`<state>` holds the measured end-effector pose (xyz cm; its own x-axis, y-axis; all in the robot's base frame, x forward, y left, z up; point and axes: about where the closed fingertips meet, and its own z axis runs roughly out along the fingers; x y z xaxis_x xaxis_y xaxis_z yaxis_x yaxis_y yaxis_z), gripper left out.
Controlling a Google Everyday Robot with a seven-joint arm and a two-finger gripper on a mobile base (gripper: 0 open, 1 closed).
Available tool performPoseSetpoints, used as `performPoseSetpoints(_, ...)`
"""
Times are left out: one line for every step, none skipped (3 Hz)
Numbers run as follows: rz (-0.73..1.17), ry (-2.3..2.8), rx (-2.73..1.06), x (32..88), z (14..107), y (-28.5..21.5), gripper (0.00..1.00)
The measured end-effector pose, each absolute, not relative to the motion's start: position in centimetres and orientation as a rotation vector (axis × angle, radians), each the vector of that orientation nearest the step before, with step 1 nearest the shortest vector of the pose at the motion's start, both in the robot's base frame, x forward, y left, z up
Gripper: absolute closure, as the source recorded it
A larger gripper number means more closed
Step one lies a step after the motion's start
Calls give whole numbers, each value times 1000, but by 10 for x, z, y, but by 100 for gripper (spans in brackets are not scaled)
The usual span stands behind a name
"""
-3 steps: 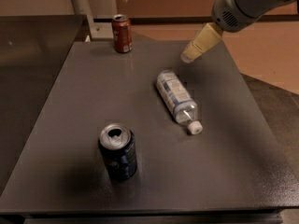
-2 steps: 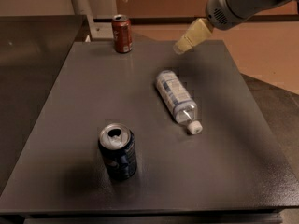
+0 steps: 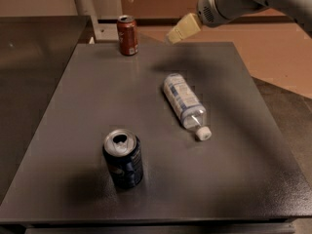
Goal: Pick coke can
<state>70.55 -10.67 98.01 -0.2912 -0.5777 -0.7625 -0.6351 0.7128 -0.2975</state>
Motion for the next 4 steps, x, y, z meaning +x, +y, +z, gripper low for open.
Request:
performPoseSetpoints(119, 1964, -946, 734, 969, -85, 0)
performPoseSetpoints(157, 1953, -963, 758, 959, -67, 0)
performPoseSetpoints(186, 1945, -969, 778, 952, -50, 0)
performPoseSetpoints(192, 1927, -960, 791, 945, -37, 0)
